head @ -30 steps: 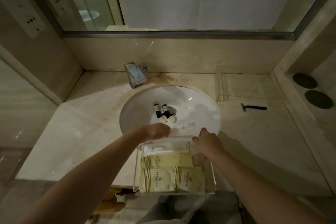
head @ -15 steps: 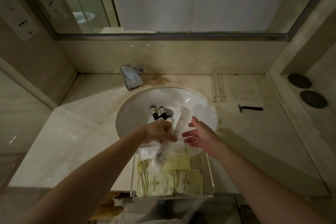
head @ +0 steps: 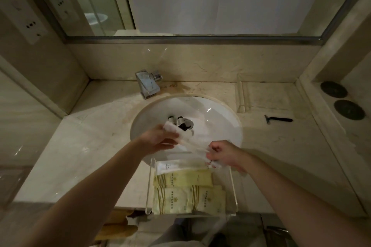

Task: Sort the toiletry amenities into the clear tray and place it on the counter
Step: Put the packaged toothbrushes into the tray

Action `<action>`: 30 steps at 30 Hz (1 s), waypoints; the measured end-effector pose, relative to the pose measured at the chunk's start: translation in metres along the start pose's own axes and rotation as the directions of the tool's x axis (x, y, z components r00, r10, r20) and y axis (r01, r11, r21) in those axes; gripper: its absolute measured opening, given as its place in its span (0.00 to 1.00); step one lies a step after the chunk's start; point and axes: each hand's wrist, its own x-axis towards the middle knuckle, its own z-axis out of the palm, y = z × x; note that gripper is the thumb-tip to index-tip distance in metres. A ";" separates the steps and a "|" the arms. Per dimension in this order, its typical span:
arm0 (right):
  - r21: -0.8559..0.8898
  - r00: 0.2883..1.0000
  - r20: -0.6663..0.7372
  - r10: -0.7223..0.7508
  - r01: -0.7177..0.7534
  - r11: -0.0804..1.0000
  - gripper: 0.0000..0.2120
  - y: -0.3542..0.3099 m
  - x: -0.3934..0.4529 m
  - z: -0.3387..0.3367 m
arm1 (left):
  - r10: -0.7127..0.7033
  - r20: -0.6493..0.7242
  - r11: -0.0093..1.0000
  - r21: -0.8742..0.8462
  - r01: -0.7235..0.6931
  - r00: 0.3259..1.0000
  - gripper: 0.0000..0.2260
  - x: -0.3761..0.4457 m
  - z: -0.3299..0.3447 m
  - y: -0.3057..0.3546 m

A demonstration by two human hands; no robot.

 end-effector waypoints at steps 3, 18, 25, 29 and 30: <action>-0.219 0.997 0.072 0.020 -0.004 0.976 0.09 0.002 0.002 -0.003 | -0.037 0.003 0.852 0.523 0.030 0.999 0.04 -0.005 -0.016 -0.009; -0.782 0.997 -0.026 -0.073 0.025 0.622 0.16 0.001 0.004 0.025 | -0.086 0.061 -0.067 0.996 -0.067 0.994 0.13 -0.005 0.012 -0.045; -0.755 0.994 -0.006 -0.105 0.065 0.653 0.07 0.009 0.003 0.028 | -0.103 0.082 -0.162 0.982 -0.098 0.991 0.09 0.001 0.004 -0.041; -0.793 0.988 -0.040 -0.148 0.059 0.606 0.10 0.008 0.003 0.031 | -0.078 0.007 -0.192 0.981 -0.022 0.997 0.17 0.005 0.006 -0.043; -0.805 0.989 -0.049 -0.143 0.046 0.592 0.12 0.007 0.003 0.031 | -0.075 -0.001 -0.189 0.982 -0.013 0.997 0.19 0.006 0.006 -0.043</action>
